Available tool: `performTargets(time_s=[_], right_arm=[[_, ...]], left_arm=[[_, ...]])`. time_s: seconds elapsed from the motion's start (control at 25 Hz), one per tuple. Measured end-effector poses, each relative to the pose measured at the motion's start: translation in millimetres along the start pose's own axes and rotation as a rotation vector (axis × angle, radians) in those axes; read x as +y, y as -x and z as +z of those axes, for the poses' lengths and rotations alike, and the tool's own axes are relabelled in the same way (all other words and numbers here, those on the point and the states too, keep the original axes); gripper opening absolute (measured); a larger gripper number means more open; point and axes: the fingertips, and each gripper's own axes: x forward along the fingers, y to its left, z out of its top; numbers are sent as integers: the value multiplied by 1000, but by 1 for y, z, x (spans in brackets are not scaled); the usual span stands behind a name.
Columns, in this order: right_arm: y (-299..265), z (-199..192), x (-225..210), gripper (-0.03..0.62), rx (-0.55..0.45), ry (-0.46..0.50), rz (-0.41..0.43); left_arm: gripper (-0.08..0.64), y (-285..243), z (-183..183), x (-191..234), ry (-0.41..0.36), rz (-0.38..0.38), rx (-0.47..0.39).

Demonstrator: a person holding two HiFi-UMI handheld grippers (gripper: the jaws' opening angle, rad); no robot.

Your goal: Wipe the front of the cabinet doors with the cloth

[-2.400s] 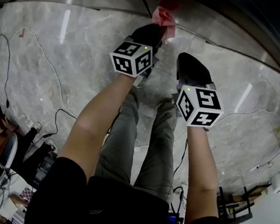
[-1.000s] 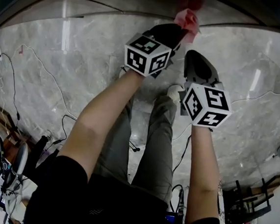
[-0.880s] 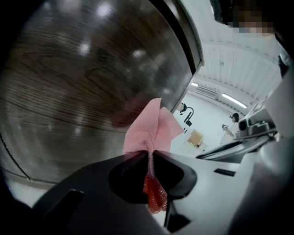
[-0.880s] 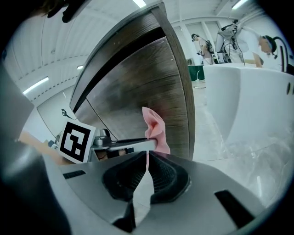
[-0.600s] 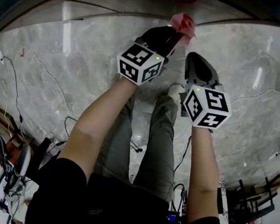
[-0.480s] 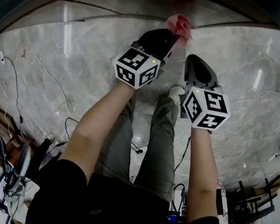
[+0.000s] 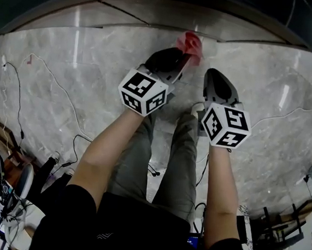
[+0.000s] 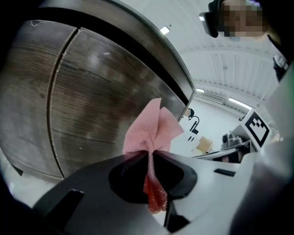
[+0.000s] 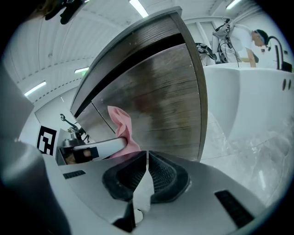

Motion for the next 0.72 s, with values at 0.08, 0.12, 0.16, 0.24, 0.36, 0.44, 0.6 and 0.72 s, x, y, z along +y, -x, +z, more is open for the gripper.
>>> performTargets(time_s=[0.08, 0.12, 0.16, 0.24, 0.36, 0.44, 0.6, 0.72], right_arm=[[1, 1, 11, 40, 1, 8, 9], [2, 2, 16, 40, 2, 12, 13], [3, 3, 20, 40, 1, 15, 17], [6, 6, 27, 40, -1, 14, 24], [13, 11, 37, 40, -12, 0, 35], [20, 14, 44, 40, -18, -9, 37], [36, 21, 65, 40, -20, -4, 45], [52, 25, 80, 40, -13, 11, 51]], left_arm=[[32, 12, 3, 2, 10, 20, -5], [32, 18, 5, 3, 18, 31, -4], [32, 23, 8, 4, 29, 39, -4], [32, 33, 12, 3, 48, 45, -7], [32, 46, 18, -4, 57, 46, -5], [32, 56, 23, -12, 57, 37, 7], [32, 82, 31, -27, 30, 24, 37], [32, 103, 37, -37, -2, 38, 69]])
